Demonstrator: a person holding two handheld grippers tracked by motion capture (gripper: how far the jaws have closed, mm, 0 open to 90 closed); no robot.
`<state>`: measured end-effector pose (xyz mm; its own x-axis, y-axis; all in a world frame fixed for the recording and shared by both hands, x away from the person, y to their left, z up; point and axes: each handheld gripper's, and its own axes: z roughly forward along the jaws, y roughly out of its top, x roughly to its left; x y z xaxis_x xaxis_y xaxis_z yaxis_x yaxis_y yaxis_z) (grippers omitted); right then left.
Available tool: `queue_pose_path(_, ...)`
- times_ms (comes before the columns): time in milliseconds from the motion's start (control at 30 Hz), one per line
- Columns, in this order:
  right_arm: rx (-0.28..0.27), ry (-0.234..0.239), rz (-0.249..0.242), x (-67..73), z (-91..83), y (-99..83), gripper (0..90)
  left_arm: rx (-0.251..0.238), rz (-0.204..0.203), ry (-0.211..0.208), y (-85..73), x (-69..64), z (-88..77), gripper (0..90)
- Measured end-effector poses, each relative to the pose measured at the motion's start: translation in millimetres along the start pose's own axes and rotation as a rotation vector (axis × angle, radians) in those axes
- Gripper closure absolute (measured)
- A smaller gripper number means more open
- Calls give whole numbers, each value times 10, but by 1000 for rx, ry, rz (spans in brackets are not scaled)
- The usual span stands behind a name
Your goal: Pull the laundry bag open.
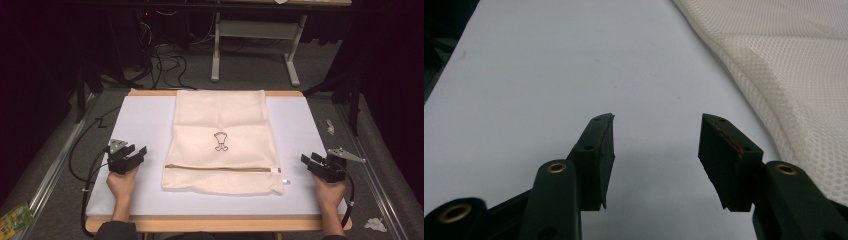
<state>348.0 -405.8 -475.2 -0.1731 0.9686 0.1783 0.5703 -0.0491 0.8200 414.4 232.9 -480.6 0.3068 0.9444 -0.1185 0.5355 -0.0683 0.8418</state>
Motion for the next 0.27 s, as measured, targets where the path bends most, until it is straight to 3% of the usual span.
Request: queue_pose_path(267, 2, -16, -2, 6, 6, -3, 477, -15, 4, -6, -35, -5, -4, 464)
